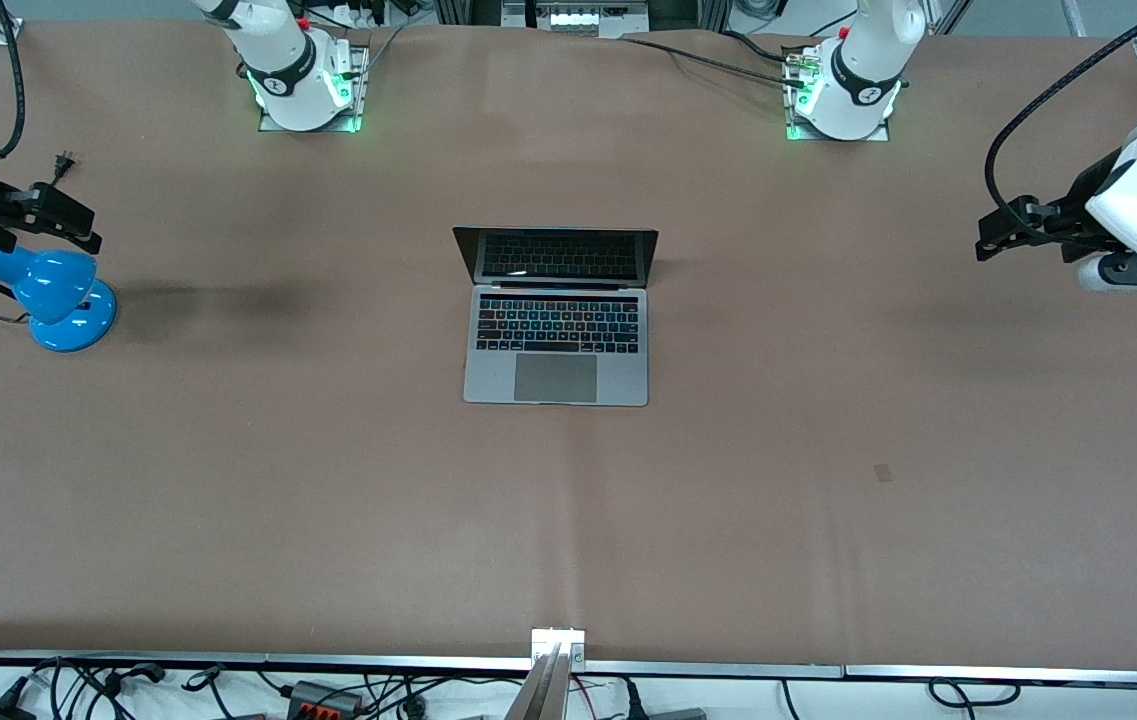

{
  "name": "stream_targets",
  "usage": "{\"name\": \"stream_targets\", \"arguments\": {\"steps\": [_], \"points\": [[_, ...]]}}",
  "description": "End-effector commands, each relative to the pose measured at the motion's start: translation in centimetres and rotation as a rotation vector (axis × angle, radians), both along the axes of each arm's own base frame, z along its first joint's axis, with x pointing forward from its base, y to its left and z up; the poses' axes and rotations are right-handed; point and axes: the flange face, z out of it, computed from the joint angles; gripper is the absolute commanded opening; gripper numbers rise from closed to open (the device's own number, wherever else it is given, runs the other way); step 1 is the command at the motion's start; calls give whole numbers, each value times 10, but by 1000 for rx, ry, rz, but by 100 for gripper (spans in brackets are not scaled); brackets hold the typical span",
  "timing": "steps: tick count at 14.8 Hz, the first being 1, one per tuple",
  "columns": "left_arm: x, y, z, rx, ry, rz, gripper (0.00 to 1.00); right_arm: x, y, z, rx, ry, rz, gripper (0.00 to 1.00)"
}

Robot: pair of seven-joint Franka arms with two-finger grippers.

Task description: Close laptop with both arms from behind

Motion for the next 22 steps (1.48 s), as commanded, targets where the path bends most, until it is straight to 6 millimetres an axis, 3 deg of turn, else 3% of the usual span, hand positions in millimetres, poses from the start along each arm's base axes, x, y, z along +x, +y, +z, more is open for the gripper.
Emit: {"name": "stream_targets", "arguments": {"steps": [1, 8, 10, 11, 14, 15, 16, 17, 22], "points": [[-5, 0, 6, -2, -8, -23, 100, -10, 1, 4, -5, -5, 3, 100], [-7, 1, 6, -1, 6, -35, 100, -10, 0, 3, -6, 3, 6, 100], [-6, 1, 5, -1, 7, -34, 100, -10, 0, 3, -6, 3, 6, 67], [-7, 1, 6, -1, 7, -34, 90, -10, 1, 3, -6, 3, 8, 57], [-11, 1, 6, -3, 36, -22, 35, -10, 2, 2, -6, 4, 9, 36], [-13, 4, 6, -4, 53, -21, 19, -10, 2, 2, -6, 7, 11, 23], [-14, 4, 5, -8, 64, -20, 13, -10, 2, 2, -6, 9, 9, 12], [-16, 2, 5, -22, 77, -22, 1, -11, 2, 1, -5, 21, 11, 1], [-17, -15, -4, -95, 106, -33, 0, -12, 16, -6, 2, 57, 23, 0]]}}
